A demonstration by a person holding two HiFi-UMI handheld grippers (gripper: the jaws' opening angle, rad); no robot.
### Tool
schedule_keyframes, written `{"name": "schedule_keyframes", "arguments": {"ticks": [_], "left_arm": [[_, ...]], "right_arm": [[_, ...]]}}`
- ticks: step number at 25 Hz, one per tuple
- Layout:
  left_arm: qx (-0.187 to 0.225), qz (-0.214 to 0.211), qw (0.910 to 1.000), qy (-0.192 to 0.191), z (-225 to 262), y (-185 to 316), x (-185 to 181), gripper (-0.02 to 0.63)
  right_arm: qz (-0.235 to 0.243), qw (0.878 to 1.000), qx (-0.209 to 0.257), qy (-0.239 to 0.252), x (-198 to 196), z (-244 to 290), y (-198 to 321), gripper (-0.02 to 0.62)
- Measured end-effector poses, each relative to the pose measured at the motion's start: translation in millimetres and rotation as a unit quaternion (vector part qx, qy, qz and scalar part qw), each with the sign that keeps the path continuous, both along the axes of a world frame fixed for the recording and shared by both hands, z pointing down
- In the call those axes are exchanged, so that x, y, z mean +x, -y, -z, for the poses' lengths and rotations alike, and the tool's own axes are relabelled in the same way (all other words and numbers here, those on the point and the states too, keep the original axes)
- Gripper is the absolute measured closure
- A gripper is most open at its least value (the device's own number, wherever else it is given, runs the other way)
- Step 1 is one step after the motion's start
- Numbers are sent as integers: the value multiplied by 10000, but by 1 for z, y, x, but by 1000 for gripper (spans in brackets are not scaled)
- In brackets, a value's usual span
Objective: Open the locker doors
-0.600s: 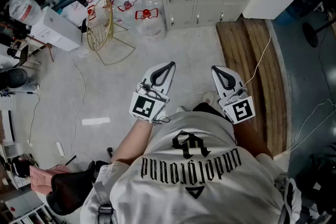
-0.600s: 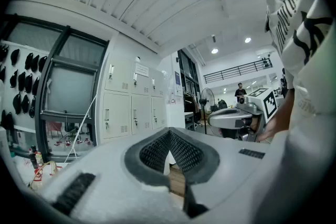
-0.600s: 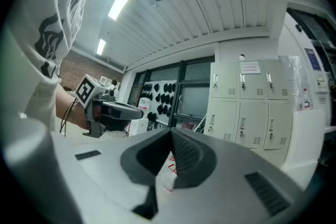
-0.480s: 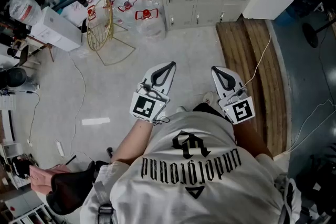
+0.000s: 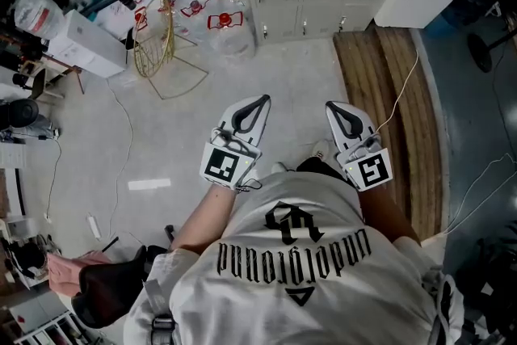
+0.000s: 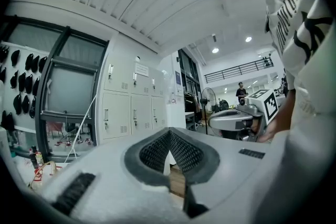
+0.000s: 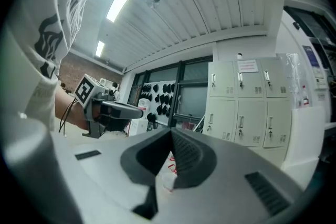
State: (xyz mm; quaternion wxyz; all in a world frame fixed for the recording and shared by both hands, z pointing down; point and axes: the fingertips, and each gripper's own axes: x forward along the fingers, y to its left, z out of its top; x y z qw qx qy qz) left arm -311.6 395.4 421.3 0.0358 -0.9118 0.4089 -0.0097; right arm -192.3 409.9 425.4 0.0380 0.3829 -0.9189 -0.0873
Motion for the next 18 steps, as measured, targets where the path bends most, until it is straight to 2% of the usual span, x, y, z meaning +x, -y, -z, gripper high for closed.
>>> {"name": "schedule_keyframes", "arguments": {"ticks": [11, 18], "left_arm": [[-144, -18, 9999, 33, -4, 24, 35, 600], [-232, -20, 9997, 83, -9, 61, 78, 598]], "right_arm": [[-169, 9998, -32, 81, 37, -6, 30, 584], [-222, 9993, -261, 155, 82, -18, 68, 456]]}}
